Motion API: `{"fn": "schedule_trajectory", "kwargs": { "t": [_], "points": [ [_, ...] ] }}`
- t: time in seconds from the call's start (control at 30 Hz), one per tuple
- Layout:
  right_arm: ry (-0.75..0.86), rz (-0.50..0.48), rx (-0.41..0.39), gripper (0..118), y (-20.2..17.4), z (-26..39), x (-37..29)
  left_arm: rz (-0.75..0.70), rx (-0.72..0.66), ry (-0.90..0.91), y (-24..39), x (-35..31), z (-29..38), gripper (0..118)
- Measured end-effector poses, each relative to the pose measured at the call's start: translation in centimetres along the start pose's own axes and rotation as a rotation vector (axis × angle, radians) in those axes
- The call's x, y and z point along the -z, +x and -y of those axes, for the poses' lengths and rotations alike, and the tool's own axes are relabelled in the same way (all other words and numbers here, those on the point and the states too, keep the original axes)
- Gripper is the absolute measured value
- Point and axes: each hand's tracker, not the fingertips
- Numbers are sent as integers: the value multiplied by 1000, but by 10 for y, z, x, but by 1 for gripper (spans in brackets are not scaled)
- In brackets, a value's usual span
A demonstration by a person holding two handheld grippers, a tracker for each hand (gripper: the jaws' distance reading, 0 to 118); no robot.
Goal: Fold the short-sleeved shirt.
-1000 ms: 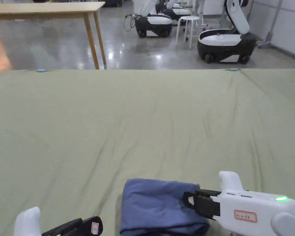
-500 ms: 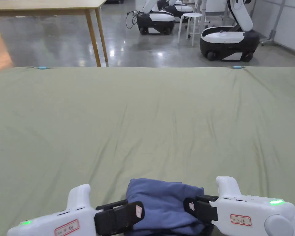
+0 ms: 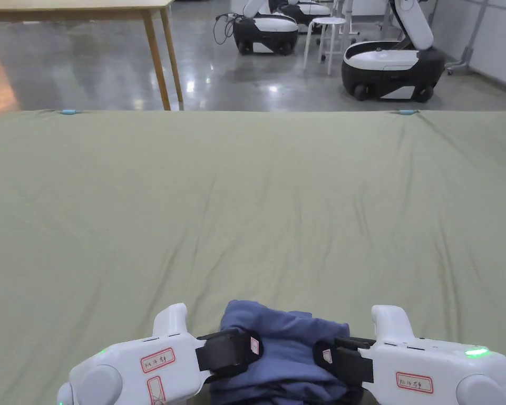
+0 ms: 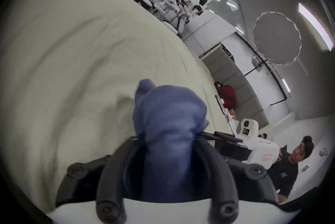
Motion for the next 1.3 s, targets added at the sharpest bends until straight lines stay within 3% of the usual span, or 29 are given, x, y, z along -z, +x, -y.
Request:
{"fn": "schedule_trajectory", "kwargs": {
  "t": [0.2, 0.4, 0.57, 0.7, 0.87, 1.0, 1.13, 1.27, 1.3],
  "points": [
    [6, 9, -10, 1, -3, 0, 0, 3, 16, 19, 2, -5, -3, 36],
    [39, -3, -71, 1, -22, -5, -2, 23, -7, 41, -13, -37, -15, 36],
    [58, -102, -53, 1, -48, -13, 8, -6, -24, 82, -51, -95, -33, 36],
    [77, -113, -88, 1, -74, -14, 7, -16, -33, 102, -98, -162, -56, 36],
    [110, -134, -106, 1, -92, -13, -7, -174, -26, 164, -165, -256, -89, 36],
    [110, -67, -110, 1, -99, -9, -11, -232, 25, 193, -211, -322, -114, 36],
    [105, -30, -107, 1, -105, -3, -9, -379, 51, 277, -244, -363, -132, 36],
    [77, 31, -83, 1, -107, 3, 0, -353, 9, 261, -264, -367, -138, 37],
    [68, 48, -88, 1, -107, 4, 2, -346, 6, 256, -266, -365, -139, 45]
  ]
}}
